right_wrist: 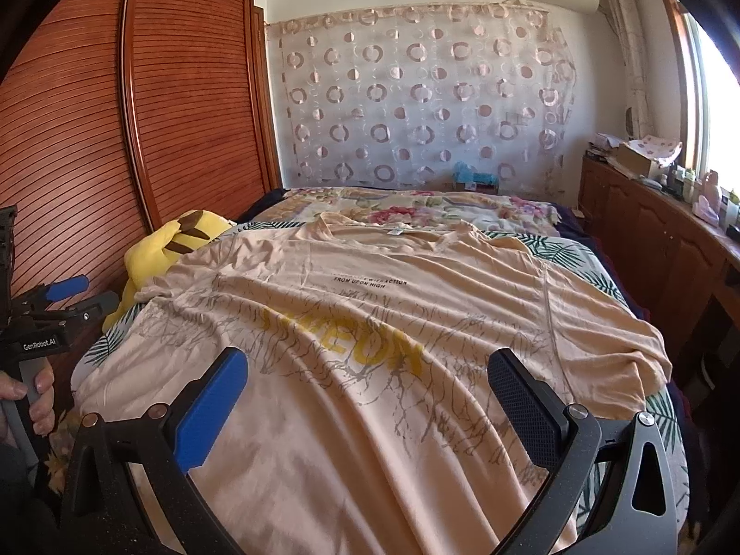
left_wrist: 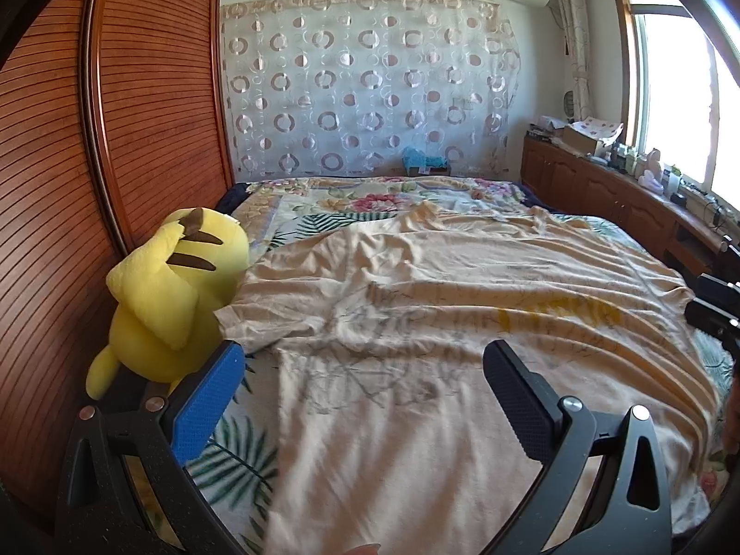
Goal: Fold small clothes
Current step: 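Move the left gripper to the peach T-shirt's side edge and grasp it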
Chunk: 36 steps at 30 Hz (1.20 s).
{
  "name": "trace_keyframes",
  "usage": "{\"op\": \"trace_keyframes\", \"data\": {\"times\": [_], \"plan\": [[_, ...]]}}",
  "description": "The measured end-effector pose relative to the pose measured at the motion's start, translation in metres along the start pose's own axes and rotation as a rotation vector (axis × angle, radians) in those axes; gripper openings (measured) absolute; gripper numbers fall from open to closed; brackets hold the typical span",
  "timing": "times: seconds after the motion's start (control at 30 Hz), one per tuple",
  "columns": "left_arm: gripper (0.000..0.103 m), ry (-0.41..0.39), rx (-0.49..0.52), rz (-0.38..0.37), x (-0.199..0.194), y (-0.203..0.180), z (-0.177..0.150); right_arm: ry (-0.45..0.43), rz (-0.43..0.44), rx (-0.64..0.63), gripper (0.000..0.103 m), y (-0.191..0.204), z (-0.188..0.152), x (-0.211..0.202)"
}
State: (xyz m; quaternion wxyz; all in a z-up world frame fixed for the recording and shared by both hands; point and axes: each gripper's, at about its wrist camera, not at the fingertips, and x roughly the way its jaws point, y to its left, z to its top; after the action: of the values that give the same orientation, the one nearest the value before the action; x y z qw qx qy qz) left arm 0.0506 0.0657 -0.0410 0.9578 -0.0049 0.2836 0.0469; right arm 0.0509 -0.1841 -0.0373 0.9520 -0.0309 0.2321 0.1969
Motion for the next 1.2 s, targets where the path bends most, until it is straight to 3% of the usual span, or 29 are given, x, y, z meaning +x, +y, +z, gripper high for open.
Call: {"op": "trace_keyframes", "data": {"times": [0.17, 0.43, 0.63, 0.73, 0.9, 1.07, 1.2], "plan": [[0.103, 0.036, -0.023, 0.048, 0.023, 0.030, 0.007, 0.039, 0.041, -0.015, 0.102, -0.009, 0.014, 0.026], [0.103, 0.106, -0.055, 0.065, 0.052, 0.066, 0.015, 0.122, 0.098, -0.051, 0.102, -0.019, 0.034, 0.064], [0.102, 0.174, -0.125, 0.021, 0.082, 0.104, 0.021, 0.171, 0.142, -0.083, 0.102, -0.027, 0.050, 0.089], [0.094, 0.199, -0.172, -0.022, 0.098, 0.120, 0.026, 0.193, 0.154, -0.102, 0.102, -0.030, 0.059, 0.105], [0.072, 0.276, -0.284, -0.076, 0.131, 0.141, 0.028, 0.232, 0.185, -0.095, 0.102, -0.034, 0.076, 0.133], [0.064, 0.375, -0.311, -0.074, 0.160, 0.149, 0.020, 0.248, 0.193, -0.125, 0.102, -0.031, 0.084, 0.151], [0.052, 0.402, -0.301, -0.100, 0.165, 0.148, 0.016, 0.265, 0.185, -0.125, 0.102, -0.032, 0.085, 0.165]]}}
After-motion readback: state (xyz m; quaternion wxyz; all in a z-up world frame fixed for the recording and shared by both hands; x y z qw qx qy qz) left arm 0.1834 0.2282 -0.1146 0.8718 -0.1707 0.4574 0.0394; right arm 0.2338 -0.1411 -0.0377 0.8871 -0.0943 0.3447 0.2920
